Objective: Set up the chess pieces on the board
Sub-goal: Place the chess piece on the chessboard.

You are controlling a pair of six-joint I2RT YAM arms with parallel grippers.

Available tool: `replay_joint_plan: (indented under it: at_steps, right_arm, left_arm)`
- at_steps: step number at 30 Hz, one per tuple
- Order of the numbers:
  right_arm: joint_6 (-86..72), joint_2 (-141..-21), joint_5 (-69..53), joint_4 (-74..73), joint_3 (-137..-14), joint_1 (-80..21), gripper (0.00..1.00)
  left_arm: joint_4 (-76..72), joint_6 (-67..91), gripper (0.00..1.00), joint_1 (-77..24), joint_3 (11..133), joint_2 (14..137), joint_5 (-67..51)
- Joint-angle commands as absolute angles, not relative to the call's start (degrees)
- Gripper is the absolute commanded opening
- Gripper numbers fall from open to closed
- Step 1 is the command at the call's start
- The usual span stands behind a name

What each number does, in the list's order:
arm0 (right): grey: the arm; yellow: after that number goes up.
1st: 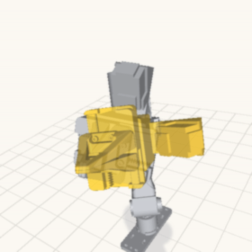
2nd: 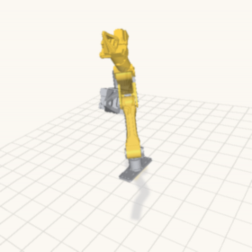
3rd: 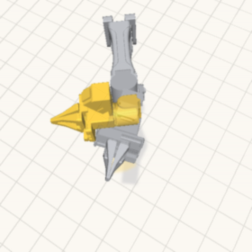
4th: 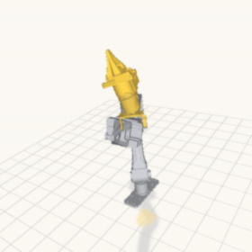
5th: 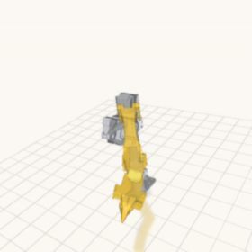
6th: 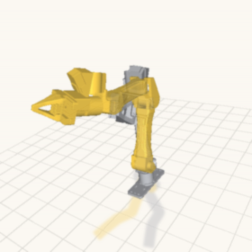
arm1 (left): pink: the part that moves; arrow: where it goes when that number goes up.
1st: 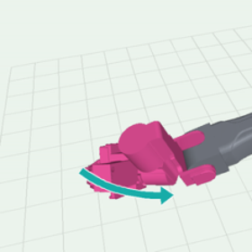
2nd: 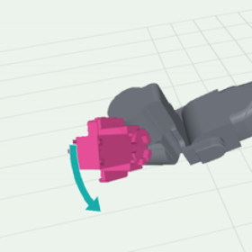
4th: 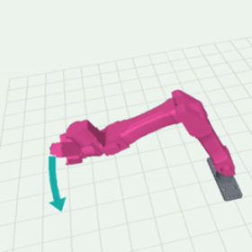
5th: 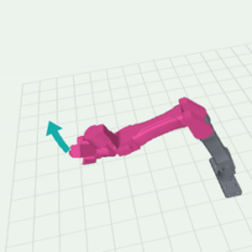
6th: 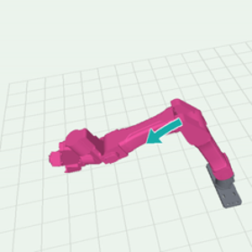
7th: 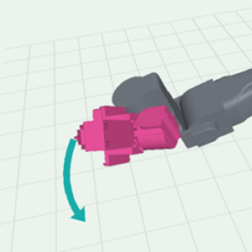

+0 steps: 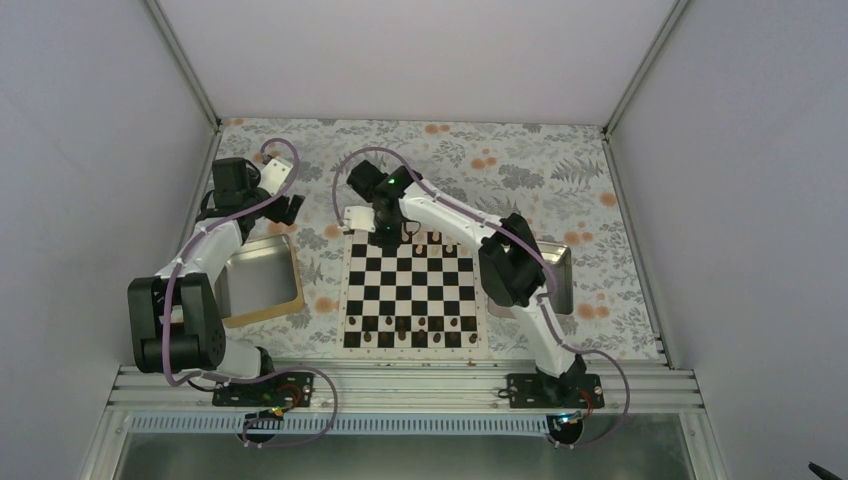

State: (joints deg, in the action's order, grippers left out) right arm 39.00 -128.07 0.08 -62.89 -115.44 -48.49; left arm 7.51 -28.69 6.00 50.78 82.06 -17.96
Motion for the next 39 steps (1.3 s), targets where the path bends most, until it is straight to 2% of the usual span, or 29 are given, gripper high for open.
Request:
replay_joint_plan:
  at_steps: [1,25,32,39]
  right_arm:
    - [39.9,-131.9,-0.3,-63.2,-119.8,-49.4,0.10]
    - [41.6,-138.3,-0.1,-58.7,-122.4,-50.6,0.13]
    - [41.1,-136.2,1.0,-56.2,-121.8,-50.6,0.39]
    - [39.5,-128.7,4.8,-53.4,-119.6,-49.6,0.48]
  left_arm:
    - [7.2,-28.3,1.00,6.2,51.5,80.9,-20.2]
    - [8.3,-28.7,1.00,6.2,51.6,80.9,-22.9]
    - [8.5,-28.8,1.00,6.2,51.7,80.7,-23.3]
    - [10.3,-29.6,1.00,5.8,52.6,80.6,-25.7]
